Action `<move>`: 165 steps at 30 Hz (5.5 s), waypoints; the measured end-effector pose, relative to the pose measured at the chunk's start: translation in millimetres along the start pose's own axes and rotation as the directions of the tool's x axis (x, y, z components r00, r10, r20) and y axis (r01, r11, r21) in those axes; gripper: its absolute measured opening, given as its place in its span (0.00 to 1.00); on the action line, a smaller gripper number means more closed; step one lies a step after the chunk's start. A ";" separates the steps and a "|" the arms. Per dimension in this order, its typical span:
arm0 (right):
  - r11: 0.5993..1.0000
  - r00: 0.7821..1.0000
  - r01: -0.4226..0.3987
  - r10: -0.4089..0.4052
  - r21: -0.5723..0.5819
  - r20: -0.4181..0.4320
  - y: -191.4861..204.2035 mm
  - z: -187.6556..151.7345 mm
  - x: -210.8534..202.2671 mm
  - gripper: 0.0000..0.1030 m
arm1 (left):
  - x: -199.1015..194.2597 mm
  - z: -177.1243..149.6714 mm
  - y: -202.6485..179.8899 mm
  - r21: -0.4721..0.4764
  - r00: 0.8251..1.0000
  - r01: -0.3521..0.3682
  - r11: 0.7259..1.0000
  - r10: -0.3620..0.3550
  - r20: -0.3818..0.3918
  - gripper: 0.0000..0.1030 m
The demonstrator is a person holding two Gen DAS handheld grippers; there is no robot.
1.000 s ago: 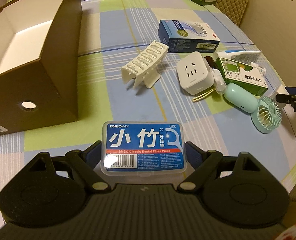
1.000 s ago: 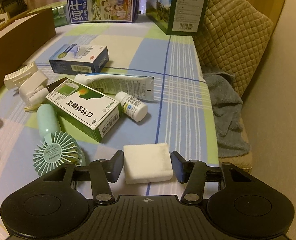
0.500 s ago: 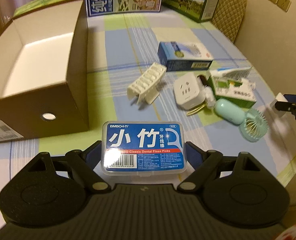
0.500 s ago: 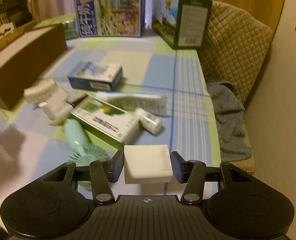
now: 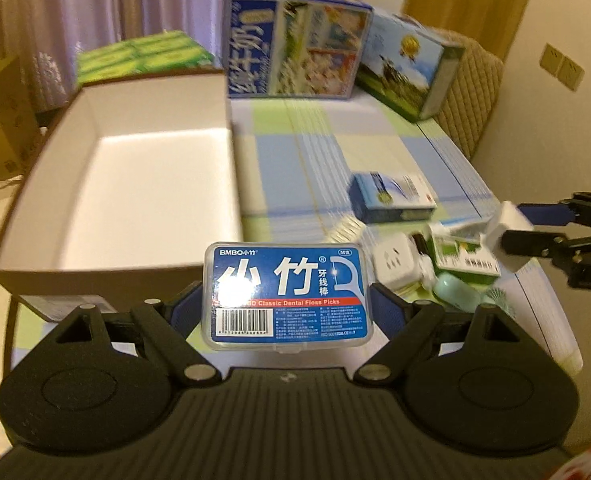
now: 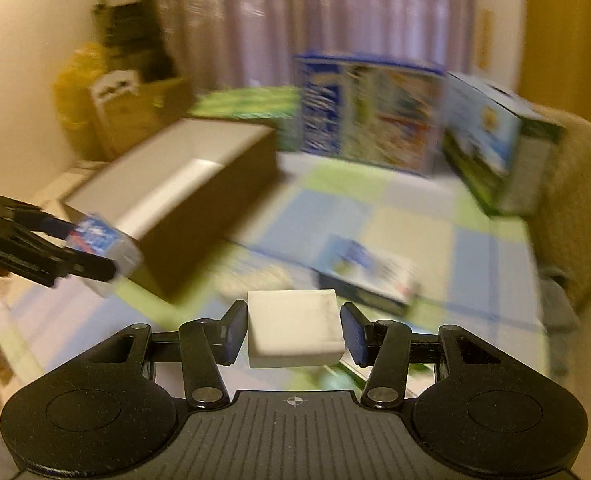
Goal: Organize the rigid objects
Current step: 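Carry both items into the shoebox and open both tools to release them, then withdraw both tools from the shoebox back over the table, then grasp the white power strip with the left tool while the right tool grasps the white pill bottle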
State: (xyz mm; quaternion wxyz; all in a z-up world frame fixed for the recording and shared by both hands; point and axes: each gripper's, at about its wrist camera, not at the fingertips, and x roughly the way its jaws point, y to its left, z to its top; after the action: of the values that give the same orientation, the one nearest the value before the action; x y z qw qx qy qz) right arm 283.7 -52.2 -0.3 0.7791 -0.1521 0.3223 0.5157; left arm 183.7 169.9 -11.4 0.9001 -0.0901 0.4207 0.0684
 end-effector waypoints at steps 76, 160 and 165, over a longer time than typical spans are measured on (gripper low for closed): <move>0.962 0.967 -0.229 0.207 -0.152 -0.147 117.1 98.5 176.9 0.50 | 48.7 50.4 151.9 -0.007 0.991 -0.073 0.997 0.072 -0.114 0.82; 0.955 0.969 0.166 -0.112 0.247 -0.219 -98.2 -89.2 -3.4 0.50 | 100.1 -20.1 -93.1 0.017 0.976 0.164 0.986 -0.159 -0.146 0.75; 0.938 0.961 0.210 -0.146 0.277 -0.235 -115.5 -92.7 -4.5 0.50 | 121.1 -10.1 -97.4 -0.012 0.969 0.194 0.981 -0.193 -0.151 0.72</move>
State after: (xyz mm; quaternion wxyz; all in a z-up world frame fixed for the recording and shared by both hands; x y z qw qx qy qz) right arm 354.6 -156.9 -77.5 0.7982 -0.1148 0.4621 0.3691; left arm 272.6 78.5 -100.8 0.8681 -0.1341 0.4772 -0.0273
